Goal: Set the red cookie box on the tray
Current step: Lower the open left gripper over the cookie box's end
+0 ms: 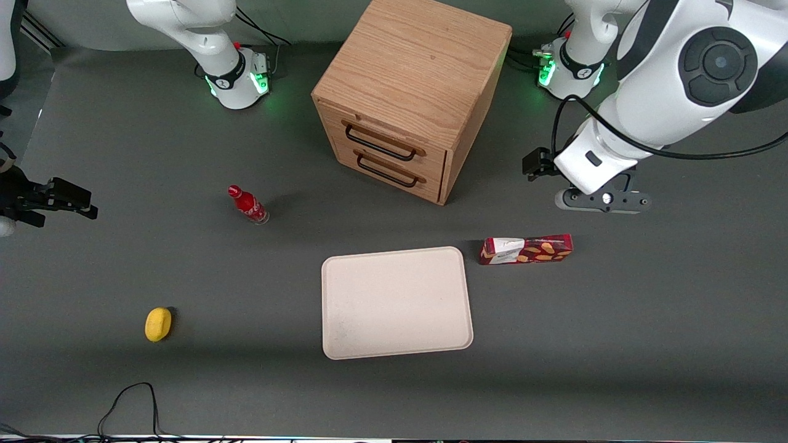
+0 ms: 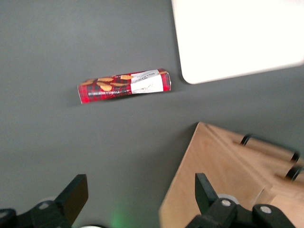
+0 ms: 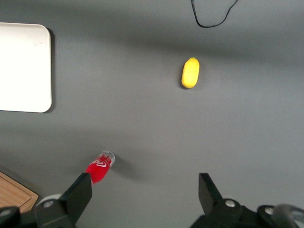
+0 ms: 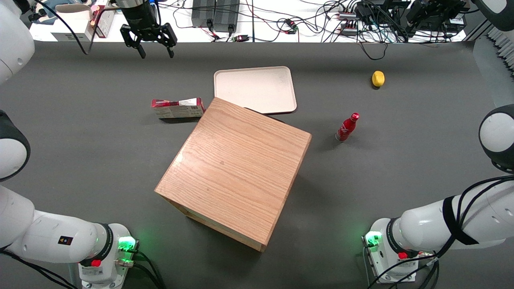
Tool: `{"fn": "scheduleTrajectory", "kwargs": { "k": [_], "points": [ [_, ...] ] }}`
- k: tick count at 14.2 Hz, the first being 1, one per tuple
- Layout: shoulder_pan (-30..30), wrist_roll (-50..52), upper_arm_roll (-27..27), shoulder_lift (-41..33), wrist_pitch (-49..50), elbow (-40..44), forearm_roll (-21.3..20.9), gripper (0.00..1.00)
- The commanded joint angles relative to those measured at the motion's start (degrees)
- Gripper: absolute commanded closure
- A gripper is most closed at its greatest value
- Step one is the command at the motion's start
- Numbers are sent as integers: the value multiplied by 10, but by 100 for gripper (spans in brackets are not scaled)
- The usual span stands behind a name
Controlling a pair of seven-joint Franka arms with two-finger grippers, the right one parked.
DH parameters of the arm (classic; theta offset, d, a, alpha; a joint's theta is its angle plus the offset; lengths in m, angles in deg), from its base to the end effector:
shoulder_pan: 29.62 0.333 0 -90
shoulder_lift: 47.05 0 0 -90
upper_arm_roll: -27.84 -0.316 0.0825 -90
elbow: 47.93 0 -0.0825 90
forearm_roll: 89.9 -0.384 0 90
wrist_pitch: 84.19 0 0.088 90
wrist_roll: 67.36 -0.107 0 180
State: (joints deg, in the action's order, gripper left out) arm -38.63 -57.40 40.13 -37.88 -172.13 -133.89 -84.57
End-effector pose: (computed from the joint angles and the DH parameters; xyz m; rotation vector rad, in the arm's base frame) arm 0.5539 -0.2168 0.5653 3.0289 -0.2963 -0.2310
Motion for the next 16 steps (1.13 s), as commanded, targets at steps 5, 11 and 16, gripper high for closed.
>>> {"fn": "scheduleTrajectory", "kwargs": {
  "k": [5,11,16],
  "points": [
    [13,-520,-3,-20,-3,-18,-61,1],
    [28,-839,-6,-35,-59,-58,-60,3],
    [21,-827,-4,-25,-98,-112,-52,0]
  ]
}}
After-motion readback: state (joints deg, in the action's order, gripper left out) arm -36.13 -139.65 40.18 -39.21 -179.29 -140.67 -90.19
